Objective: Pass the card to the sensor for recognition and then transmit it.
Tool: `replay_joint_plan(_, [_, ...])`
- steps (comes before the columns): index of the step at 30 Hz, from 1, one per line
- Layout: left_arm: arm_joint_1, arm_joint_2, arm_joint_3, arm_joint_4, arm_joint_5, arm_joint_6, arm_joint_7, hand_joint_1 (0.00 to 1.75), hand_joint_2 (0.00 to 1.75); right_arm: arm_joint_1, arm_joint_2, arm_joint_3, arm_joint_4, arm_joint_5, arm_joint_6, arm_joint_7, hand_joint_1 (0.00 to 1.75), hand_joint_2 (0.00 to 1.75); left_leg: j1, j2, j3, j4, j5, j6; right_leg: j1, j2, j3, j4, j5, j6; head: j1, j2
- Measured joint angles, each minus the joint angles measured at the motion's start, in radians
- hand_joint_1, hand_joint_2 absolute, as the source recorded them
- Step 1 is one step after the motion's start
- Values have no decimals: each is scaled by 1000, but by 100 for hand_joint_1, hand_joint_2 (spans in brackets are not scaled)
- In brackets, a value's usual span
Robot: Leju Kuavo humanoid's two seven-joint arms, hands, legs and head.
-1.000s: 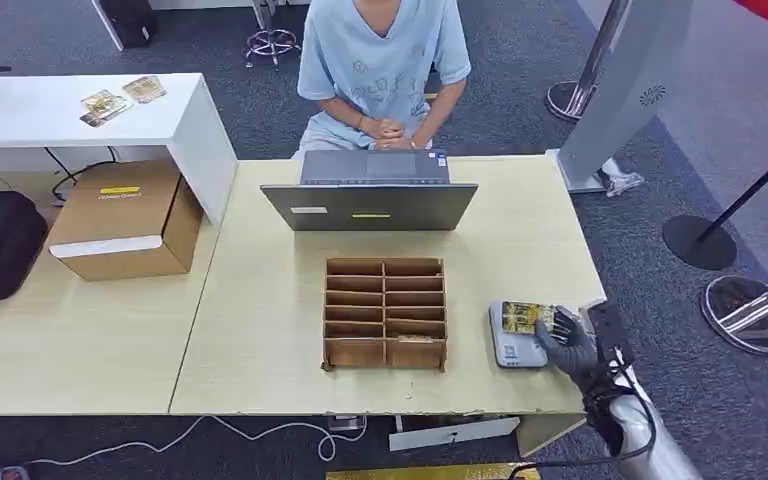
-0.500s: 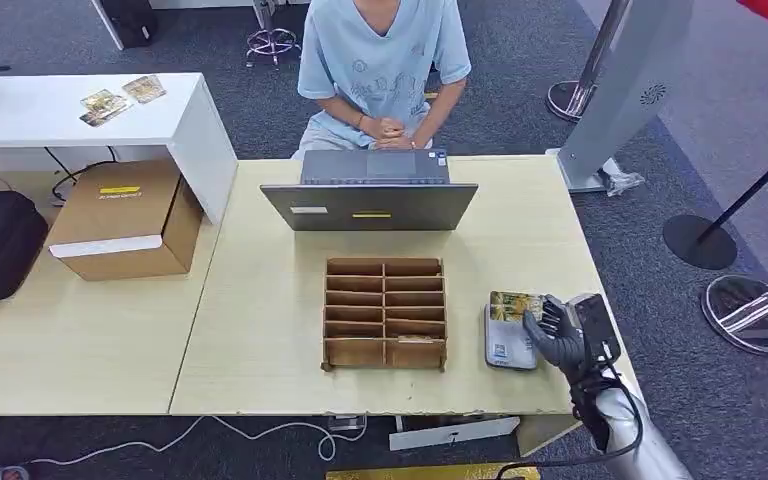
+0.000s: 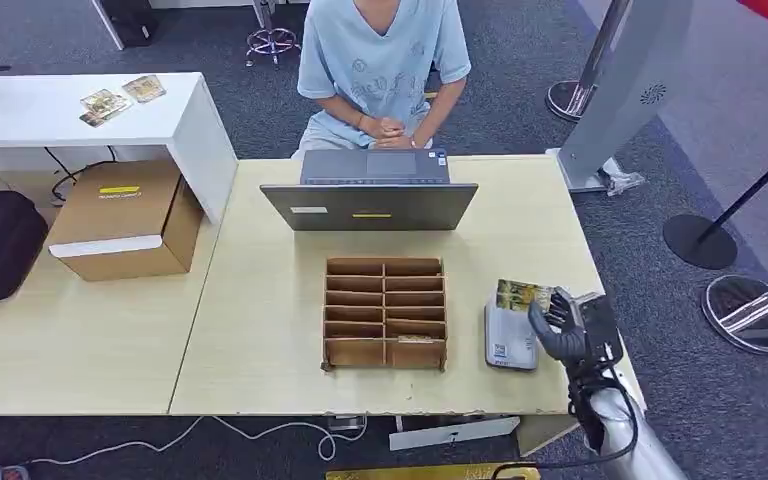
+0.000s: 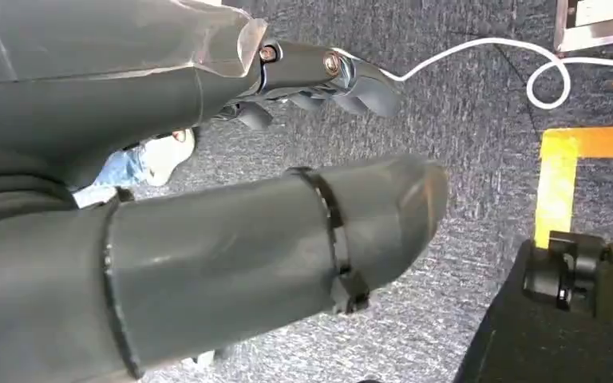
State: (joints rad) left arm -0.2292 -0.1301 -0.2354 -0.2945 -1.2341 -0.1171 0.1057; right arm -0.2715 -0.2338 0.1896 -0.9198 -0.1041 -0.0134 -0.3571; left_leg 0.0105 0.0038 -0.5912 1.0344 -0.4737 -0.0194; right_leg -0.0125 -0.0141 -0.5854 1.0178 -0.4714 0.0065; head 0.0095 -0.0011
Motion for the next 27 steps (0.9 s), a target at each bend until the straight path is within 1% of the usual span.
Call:
replay_joint_plan(3, [1, -3, 0, 0, 0, 5, 1, 0, 0, 0, 8, -1, -21, 50, -80, -16, 175, 175, 0, 0, 0, 0, 0, 0, 0, 0, 0, 0, 0, 0, 0, 0])
replay_joint_plan(5, [1, -5, 0, 0, -1, 10, 1, 0, 0, 1, 13, 1, -39, 106, -140, -26, 175, 175, 0, 0, 0, 0, 0, 0, 0, 0, 0, 0, 0, 0, 0, 0])
replay_joint_plan(7, [1, -6, 0, 0, -2, 10, 2, 0, 0, 3, 15, 2, -56, 147, -179, -34, 175, 175, 0, 0, 0, 0, 0, 0, 0, 0, 0, 0, 0, 0, 0, 0])
replay_joint_plan(10, [1, -12, 0, 0, -6, 10, 13, 0, 0, 14, 17, 9, -95, 245, -264, -38, 175, 175, 0, 0, 0, 0, 0, 0, 0, 0, 0, 0, 0, 0, 0, 0])
replay_joint_plan(14, [0, -18, 1, 0, -10, -2, 20, 0, 0, 15, 22, 28, -127, 345, -335, -29, 175, 175, 0, 0, -1, 0, 0, 0, 0, 0, 0, 0, 0, 0, 0, 0])
replay_joint_plan(18, [-4, -23, 8, 0, -11, -14, 31, 0, 0, -7, 30, 62, -131, 480, -416, -16, 175, 175, 0, 0, 0, 0, 0, 0, 0, 0, 0, 0, 0, 0, 0, 0])
replay_joint_plan(21, [-6, -26, 17, 0, -11, -36, 36, 0, 0, -51, 40, 86, -120, 587, -473, 4, 175, 175, 0, 1, -1, 0, 0, 0, 0, 1, -1, 1, 0, 0, 0, 0])
replay_joint_plan(25, [-14, -34, 31, 0, -2, -47, 37, 0, 0, -155, 56, 107, -76, 691, -510, 44, 175, 175, 0, 1, -1, 0, 1, 0, 0, 1, -1, 1, 1, 0, 0, 0])
replay_joint_plan(27, [-18, -37, 39, 0, 2, -49, 38, 0, 0, -211, 66, 111, -51, 726, -518, 63, 175, 175, 0, 1, 0, 0, 1, 0, 0, 0, -1, 1, 1, 0, 0, 0])
